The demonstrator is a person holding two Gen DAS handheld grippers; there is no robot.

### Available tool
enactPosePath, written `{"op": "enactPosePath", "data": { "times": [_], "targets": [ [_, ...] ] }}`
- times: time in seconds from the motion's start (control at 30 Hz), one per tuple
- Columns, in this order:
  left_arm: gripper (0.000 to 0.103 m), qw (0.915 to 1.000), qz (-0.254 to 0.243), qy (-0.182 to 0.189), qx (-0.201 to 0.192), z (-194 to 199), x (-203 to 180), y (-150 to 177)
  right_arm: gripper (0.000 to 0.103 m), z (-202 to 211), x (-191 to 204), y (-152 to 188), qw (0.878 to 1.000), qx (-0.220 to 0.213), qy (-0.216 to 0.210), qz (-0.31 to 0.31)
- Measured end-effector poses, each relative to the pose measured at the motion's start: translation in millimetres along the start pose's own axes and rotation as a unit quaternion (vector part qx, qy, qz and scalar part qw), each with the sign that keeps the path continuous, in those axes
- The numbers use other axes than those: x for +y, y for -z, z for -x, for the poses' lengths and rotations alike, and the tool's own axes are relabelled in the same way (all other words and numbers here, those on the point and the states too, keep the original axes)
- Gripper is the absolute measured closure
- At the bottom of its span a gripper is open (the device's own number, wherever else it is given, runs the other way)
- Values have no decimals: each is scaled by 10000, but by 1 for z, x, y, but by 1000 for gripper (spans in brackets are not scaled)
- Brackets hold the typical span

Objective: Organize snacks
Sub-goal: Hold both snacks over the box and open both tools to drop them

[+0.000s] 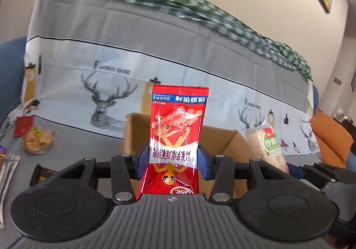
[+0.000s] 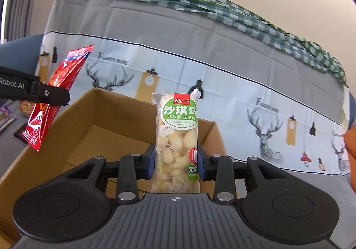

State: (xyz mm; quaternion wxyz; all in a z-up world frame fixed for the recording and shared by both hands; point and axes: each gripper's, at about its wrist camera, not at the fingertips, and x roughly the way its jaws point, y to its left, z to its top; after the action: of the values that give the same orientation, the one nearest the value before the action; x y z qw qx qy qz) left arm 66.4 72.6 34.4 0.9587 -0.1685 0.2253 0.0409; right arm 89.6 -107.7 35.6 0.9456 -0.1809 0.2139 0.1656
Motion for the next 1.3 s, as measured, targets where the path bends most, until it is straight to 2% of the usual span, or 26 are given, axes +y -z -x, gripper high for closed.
{"op": "enactPosePath", "data": {
  "times": [0.3,1.3],
  "targets": [
    [53,9991,-106,417,62,-6,-18,0,65,-6,-11,3,9997,74,224,-54],
    [53,9981,-136,562,196,-11,-26,4,65,-10,-9,4,9996,113,252,53]
  ]
}}
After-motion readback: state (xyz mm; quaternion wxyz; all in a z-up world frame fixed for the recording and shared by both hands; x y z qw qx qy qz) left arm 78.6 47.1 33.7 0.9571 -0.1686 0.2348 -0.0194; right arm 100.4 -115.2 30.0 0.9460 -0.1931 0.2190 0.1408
